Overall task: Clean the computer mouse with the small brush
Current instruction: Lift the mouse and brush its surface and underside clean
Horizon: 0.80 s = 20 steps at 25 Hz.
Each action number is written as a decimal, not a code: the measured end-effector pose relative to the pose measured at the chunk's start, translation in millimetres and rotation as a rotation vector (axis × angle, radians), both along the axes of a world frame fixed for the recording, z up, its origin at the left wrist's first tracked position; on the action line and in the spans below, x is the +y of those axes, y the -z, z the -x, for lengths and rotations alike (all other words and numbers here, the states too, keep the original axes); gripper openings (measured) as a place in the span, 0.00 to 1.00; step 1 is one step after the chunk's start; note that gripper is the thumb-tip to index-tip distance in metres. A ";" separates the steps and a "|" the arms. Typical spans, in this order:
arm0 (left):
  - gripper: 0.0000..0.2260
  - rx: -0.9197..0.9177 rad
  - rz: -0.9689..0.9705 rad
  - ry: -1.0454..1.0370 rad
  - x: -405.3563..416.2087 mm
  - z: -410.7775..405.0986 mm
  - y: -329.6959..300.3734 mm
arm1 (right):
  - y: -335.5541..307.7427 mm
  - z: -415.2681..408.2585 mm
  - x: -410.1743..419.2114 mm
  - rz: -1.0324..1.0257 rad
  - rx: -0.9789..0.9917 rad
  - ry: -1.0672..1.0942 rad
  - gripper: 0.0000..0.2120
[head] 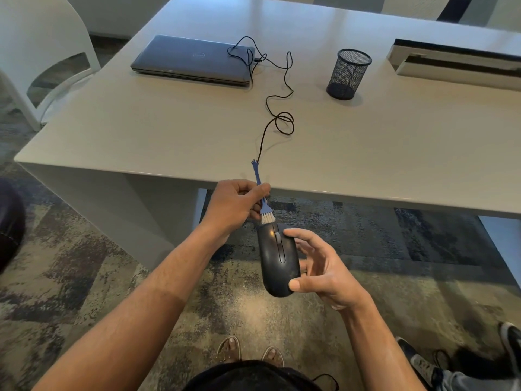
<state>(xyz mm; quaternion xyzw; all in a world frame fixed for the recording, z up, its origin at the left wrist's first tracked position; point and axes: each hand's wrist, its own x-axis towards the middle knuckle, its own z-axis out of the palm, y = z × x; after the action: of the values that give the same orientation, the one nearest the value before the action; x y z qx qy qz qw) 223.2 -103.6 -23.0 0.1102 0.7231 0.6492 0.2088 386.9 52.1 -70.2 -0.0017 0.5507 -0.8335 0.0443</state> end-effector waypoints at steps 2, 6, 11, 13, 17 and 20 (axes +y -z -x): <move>0.11 0.002 0.022 0.041 2.7 -1.2 0.7 | -1.1 0.2 0.1 0.004 0.000 0.008 0.37; 0.12 -0.006 0.053 0.085 1.3 1.5 2.9 | -1.1 -2.5 0.7 0.029 -0.006 0.047 0.37; 0.11 -0.042 0.037 0.088 -5.6 0.4 3.9 | 1.6 -3.0 -0.9 0.043 0.007 0.086 0.37; 0.10 -0.067 0.009 0.067 -8.7 -1.3 5.8 | 2.7 -2.1 -0.7 0.042 0.010 0.091 0.37; 0.12 -0.108 -0.039 0.008 -12.4 -5.9 9.8 | 6.4 -0.3 1.0 0.059 0.011 0.088 0.38; 0.11 -0.147 -0.112 -0.055 -12.9 -11.7 10.9 | 8.6 0.2 3.1 0.101 0.012 0.084 0.38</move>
<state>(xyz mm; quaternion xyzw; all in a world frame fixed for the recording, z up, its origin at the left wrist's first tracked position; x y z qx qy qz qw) 234.9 -116.6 -33.9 0.0539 0.6711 0.7005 0.2366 386.7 55.2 -78.8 0.0144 0.5079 -0.8613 0.0057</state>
